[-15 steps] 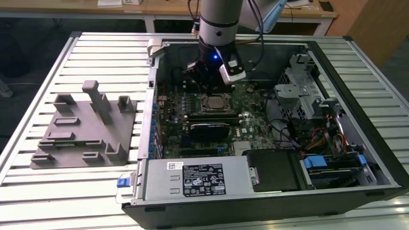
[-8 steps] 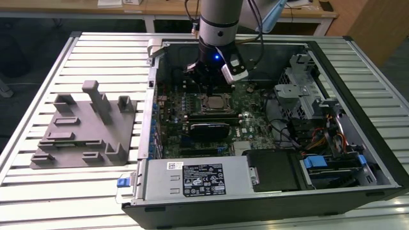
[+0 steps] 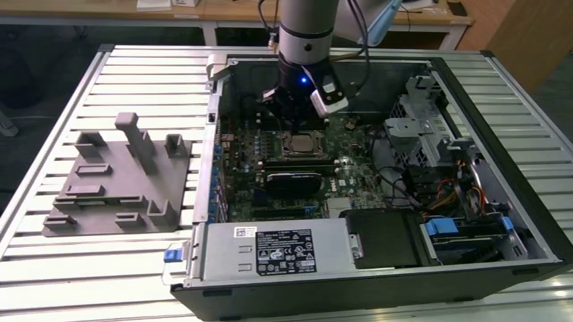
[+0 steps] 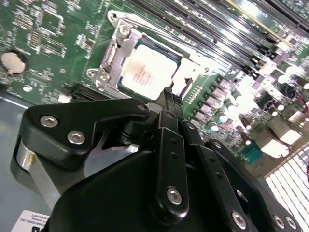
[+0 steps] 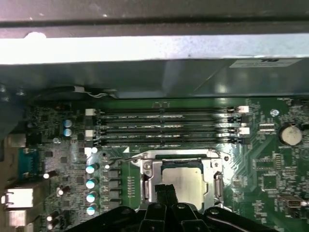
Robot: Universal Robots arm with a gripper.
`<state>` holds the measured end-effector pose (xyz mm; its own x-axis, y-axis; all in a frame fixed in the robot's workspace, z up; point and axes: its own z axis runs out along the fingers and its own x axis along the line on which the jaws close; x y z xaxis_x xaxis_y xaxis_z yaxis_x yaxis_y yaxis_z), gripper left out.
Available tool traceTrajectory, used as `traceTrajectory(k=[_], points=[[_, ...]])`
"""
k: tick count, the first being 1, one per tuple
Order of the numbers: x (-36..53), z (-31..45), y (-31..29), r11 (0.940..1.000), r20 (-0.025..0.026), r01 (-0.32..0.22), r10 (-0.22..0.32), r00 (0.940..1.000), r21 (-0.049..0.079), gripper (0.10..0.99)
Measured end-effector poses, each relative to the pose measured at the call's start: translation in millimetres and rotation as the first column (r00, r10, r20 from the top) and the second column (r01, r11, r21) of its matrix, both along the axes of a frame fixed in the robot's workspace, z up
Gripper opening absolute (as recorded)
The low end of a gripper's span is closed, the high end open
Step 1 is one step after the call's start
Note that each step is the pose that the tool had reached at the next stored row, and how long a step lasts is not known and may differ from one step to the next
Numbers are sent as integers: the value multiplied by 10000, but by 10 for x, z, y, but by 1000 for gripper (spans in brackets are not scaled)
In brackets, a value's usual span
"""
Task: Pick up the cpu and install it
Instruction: 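Close the cpu cover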
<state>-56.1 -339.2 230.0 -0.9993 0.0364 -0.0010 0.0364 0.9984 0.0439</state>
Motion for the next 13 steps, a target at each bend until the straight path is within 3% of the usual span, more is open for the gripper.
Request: traceTrajectory(k=[2, 5, 6, 9, 13], points=[[-3, -1, 0, 10000, 147, -1, 1, 9999, -1, 106], [-4, -3, 0, 10000, 288, 0, 0, 9996, -1, 106], [-4, -3, 0, 10000, 321, -1, 1, 9995, 0, 106], [-4, -3, 0, 10000, 351, -1, 1, 9994, 0, 106], [-4, -10, 0, 10000, 544, 0, 0, 9985, -1, 106]])
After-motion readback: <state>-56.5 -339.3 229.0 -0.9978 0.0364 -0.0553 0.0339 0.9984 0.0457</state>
